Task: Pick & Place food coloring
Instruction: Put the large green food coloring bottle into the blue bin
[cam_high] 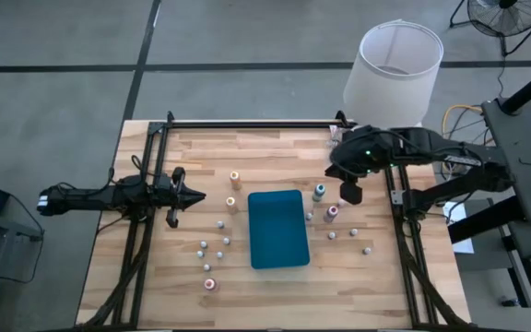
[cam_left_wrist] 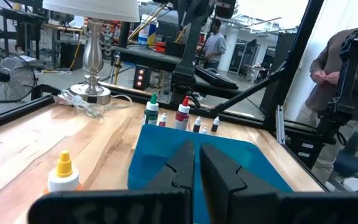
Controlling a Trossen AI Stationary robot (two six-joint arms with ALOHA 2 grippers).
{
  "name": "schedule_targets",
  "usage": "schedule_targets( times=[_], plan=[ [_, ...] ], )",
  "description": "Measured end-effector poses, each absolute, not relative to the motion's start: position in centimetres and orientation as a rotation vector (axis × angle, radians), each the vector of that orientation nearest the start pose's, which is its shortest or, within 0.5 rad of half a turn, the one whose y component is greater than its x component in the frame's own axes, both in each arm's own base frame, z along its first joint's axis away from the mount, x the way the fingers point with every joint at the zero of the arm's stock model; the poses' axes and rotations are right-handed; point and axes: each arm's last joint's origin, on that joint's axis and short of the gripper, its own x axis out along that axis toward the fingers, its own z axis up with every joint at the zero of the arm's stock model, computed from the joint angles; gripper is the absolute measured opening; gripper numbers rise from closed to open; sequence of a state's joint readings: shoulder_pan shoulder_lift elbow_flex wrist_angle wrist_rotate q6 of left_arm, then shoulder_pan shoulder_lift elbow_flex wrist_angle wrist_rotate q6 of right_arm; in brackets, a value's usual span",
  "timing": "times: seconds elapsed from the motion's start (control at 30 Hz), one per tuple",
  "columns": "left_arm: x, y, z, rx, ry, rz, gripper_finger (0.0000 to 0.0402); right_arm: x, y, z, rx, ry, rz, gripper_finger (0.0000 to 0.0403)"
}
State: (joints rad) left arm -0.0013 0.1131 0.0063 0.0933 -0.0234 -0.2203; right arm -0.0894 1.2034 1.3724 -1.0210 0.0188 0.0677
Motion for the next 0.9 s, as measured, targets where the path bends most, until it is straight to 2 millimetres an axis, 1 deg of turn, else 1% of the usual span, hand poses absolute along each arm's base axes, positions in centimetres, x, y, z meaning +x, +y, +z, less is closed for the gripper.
schedule_targets(
  times=[0.3,0.47,0.63,0.77,0.9],
  plan=[
    [10.4,0.1,16.6,-0.221,0.011,0.024,0.0,23.0,-3.0,36.2,0.067,0.967,-0.141,0.0029],
    [10.4,0.1,16.5,-0.22,0.012,0.023,0.0,23.2,-3.9,35.8,0.049,0.989,-0.153,0.0029],
    [10.4,0.1,16.5,-0.22,0.011,0.024,0.0,23.0,-4.1,35.8,0.037,1.004,-0.15,0.0031],
    [10.4,0.1,16.5,-0.22,0.011,0.023,0.0,22.8,-4.3,35.9,0.082,1.017,-0.092,0.0055],
    [10.4,0.1,16.5,-0.22,0.012,0.023,0.0,22.9,-4.5,35.8,0.103,1.016,-0.06,0.0099]
  ],
)
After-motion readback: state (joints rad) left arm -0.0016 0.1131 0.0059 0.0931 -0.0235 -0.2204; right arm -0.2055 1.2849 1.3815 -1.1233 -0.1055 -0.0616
